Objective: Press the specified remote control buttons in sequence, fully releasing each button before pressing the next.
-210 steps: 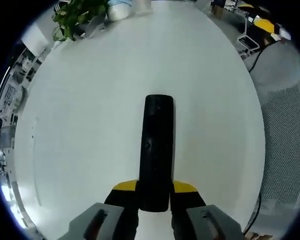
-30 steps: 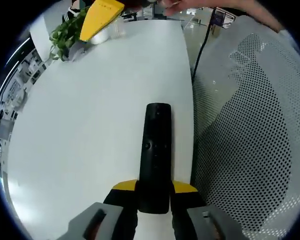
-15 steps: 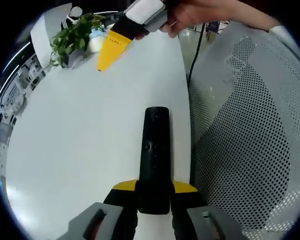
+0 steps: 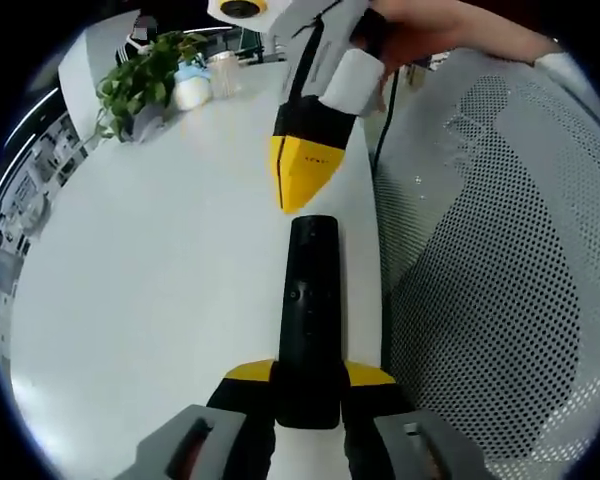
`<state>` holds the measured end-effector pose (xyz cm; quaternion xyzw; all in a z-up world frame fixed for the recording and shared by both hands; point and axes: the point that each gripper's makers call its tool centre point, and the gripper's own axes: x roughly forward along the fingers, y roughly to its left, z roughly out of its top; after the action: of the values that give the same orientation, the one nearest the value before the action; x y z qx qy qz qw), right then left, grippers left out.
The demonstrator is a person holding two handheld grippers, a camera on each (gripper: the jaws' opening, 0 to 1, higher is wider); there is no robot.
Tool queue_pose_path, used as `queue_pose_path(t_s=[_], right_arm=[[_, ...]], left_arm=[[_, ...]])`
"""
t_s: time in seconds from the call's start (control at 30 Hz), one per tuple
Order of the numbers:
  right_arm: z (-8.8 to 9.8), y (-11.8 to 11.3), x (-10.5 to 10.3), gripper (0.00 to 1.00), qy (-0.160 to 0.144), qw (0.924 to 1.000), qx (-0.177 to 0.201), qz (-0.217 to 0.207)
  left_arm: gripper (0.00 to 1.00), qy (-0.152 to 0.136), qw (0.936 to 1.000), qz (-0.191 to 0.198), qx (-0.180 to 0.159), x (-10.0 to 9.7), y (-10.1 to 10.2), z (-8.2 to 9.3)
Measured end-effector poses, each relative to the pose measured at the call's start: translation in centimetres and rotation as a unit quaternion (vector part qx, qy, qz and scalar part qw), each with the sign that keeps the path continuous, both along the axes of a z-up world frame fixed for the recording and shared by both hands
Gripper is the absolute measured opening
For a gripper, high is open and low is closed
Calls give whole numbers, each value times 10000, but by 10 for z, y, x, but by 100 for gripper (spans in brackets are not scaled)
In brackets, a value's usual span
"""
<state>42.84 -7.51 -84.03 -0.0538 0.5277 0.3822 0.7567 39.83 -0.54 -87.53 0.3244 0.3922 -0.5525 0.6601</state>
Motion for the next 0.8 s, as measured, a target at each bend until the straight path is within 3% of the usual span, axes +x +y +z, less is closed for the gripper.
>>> queue_pose_path(t_s=[0.1,0.2,0.3,0.8], right_arm=[[-8,-9,-2,0,9,9993,-369,97],[-14,-16,-6,0,213,9985,-500,46],[-17,-21,-10,0,339,9980,-537,43],[-25,-21,-17,0,327,9956,-815,331]], left_arm=[[24,10,10000,14,-41,0,0,0],[24,9,10000,19,-48,1,0,0],[24,17,10000,40,-69,1,-1,0],[24,-3,9999,43,-115,1,-1,0]])
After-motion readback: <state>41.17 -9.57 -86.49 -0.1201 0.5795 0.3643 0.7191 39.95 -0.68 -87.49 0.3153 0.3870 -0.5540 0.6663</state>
